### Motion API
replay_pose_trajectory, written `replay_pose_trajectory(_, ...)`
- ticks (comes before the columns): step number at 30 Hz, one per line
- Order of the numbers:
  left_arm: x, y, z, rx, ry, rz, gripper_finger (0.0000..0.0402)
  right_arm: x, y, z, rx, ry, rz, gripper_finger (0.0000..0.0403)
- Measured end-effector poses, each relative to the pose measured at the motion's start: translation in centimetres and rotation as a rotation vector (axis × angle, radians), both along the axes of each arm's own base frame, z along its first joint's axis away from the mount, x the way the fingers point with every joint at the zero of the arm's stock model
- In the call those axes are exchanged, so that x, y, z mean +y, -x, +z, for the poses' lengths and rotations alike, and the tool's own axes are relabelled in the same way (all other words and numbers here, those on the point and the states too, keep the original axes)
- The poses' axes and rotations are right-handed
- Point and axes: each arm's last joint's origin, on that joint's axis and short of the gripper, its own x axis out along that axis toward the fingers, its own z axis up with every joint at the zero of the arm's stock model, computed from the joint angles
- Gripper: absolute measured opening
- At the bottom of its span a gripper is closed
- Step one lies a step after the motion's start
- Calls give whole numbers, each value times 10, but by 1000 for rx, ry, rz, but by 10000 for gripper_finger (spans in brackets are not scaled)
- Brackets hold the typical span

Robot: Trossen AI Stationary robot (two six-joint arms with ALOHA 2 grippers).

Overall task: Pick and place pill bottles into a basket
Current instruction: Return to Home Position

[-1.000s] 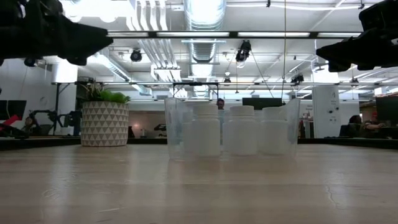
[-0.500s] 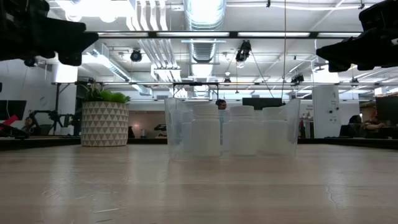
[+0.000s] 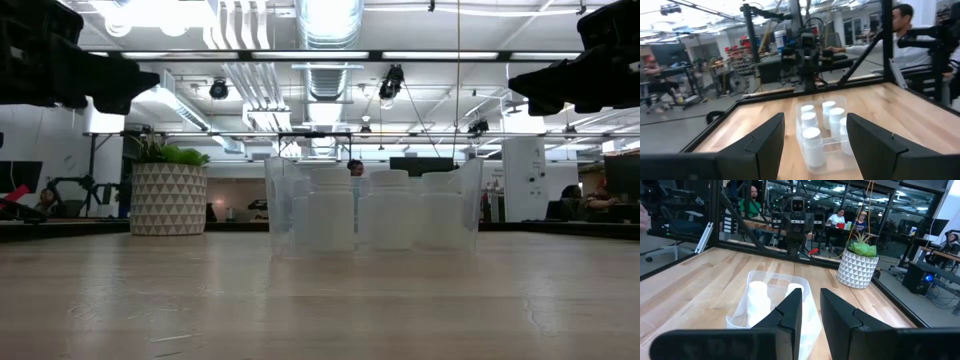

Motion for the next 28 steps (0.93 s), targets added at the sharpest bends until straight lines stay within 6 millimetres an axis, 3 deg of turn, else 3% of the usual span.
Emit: replay_pose_trajectory(28, 0, -3, -3, 38, -4, 14, 196, 0, 0, 0, 0, 0, 1, 59)
